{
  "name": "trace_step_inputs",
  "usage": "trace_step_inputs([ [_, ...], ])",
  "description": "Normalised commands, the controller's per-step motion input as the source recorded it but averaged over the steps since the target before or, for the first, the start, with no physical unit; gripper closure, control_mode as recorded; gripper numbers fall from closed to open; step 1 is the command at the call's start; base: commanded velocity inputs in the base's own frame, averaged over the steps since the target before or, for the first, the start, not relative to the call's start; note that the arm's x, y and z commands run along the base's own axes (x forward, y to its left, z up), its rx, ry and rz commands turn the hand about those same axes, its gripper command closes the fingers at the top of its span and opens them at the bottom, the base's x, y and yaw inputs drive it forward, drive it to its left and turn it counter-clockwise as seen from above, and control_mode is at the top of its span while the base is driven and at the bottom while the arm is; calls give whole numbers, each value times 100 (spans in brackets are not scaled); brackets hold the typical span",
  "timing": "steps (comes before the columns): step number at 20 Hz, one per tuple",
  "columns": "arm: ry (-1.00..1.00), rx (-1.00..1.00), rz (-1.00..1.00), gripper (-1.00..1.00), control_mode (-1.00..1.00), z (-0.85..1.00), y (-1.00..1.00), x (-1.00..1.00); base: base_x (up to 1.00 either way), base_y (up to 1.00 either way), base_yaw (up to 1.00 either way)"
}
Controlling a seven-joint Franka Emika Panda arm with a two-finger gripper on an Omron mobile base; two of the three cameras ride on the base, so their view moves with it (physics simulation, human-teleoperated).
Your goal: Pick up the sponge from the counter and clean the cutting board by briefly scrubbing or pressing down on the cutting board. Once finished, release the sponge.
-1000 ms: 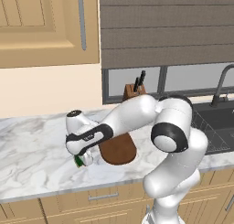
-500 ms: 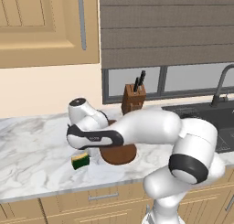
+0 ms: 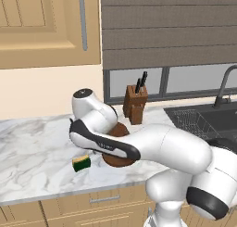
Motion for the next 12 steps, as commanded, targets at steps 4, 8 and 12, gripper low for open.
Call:
trace_step_inputs([
  [4,-1,2,-10,-100,-100,42,0,-76,0,0,0],
  [8,0,9,-28,-100,-100,25,0,-58,0,0,0],
  [12,0,10,-37,-100,-100,18,-6,-41,0,0,0],
])
